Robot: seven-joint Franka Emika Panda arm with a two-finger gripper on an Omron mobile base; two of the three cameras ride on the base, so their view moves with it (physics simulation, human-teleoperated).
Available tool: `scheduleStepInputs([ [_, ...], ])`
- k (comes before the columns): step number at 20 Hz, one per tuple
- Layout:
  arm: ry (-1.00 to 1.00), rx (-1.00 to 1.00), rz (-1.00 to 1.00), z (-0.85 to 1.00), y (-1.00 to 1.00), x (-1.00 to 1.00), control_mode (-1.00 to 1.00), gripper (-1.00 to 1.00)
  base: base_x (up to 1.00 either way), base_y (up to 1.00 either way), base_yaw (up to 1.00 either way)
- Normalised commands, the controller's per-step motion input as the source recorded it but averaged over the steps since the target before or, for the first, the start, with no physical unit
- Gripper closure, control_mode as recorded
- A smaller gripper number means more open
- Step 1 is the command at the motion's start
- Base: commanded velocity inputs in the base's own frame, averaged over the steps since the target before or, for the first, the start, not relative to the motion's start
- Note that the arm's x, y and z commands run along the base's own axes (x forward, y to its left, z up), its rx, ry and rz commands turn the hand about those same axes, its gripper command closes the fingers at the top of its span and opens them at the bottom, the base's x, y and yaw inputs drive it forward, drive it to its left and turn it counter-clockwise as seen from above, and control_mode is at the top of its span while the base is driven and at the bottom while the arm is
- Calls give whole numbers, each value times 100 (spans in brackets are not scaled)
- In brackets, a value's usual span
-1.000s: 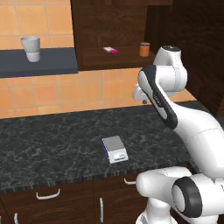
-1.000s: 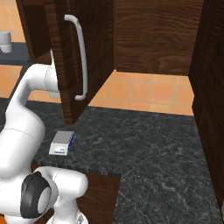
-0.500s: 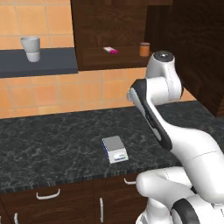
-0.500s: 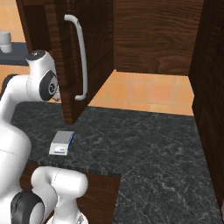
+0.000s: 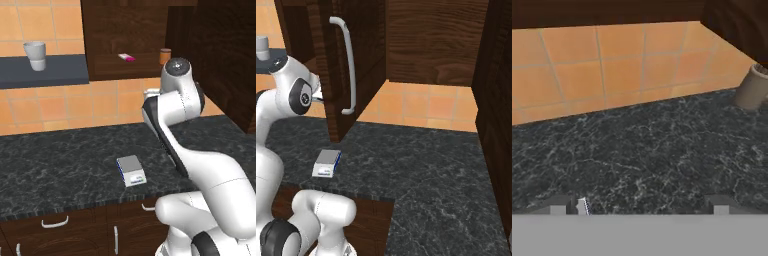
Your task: Pick the jam and place it on the digital scale for weighing, and close the cabinet.
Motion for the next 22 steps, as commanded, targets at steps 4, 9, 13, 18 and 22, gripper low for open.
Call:
scheduleStepInputs([
  [4, -3, 0, -12, 58, -17, 18, -100, -100, 0, 0, 0],
  [9, -26, -6, -9, 26, -4, 22, -100, -100, 0, 0, 0],
  [13, -28, -1, -5, 31, 0, 34, -100, -100, 0, 0, 0],
  [18, -15, 0, -1, 35, -10, 56, -100, -100, 0, 0, 0],
  [22, -8, 0, -9, 29, -5, 55, -100, -100, 0, 0, 0],
])
